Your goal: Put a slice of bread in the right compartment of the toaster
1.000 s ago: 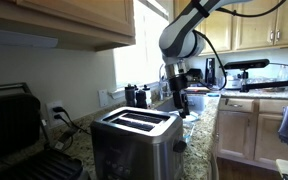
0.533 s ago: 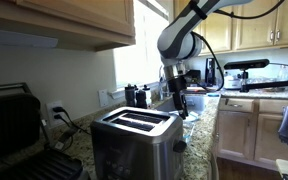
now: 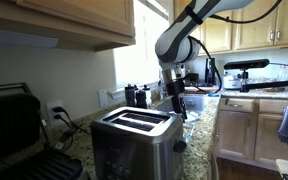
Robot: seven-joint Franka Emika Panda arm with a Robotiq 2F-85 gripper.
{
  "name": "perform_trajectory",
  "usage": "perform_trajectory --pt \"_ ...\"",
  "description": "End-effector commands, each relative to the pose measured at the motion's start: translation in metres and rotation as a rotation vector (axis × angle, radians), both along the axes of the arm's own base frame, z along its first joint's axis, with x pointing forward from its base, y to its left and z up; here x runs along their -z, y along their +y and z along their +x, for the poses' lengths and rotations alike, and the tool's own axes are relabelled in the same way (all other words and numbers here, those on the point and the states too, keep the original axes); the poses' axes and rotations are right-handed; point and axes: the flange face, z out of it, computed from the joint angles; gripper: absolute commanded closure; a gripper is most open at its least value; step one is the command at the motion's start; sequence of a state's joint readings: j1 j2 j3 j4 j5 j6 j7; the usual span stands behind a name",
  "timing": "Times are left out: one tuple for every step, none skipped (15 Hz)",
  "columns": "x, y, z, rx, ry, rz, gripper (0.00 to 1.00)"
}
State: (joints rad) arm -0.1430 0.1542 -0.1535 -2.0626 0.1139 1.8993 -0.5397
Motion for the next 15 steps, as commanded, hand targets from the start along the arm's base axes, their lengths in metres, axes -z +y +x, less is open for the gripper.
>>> perform_trajectory --pt "0.002 -0.001 0.002 -0.009 0.002 0.016 0.0" --pt "0.004 0.0 0.003 -0.01 0.004 0.016 0.0" --pt "0.005 0.0 0.003 -0.011 0.005 0.016 0.0" --pt "0.006 0.001 0.004 -0.012 0.006 0.014 0.0" --pt "0.007 0.002 0.004 -0.013 0.008 0.014 0.0" --pt "0.008 0.002 0.005 -0.014 0.009 0.014 0.0" --pt "0.008 0.003 0.005 -0.016 0.01 0.015 0.0" --pt "0.009 0.003 0.006 -0.017 0.011 0.015 0.0" --pt "0.01 0.004 0.006 -0.019 0.012 0.016 0.0" --pt "0.01 0.004 0.007 -0.021 0.013 0.016 0.0" --pt "0.011 0.004 0.008 -0.019 0.012 0.015 0.0" --pt "0.013 0.003 0.01 -0.015 0.011 0.01 0.0" --pt "0.014 0.003 0.011 -0.015 0.013 0.011 0.0" --pt "0.017 0.002 0.014 -0.013 0.017 0.01 0.0" --pt "0.019 0.001 0.016 -0.012 0.019 0.009 0.0"
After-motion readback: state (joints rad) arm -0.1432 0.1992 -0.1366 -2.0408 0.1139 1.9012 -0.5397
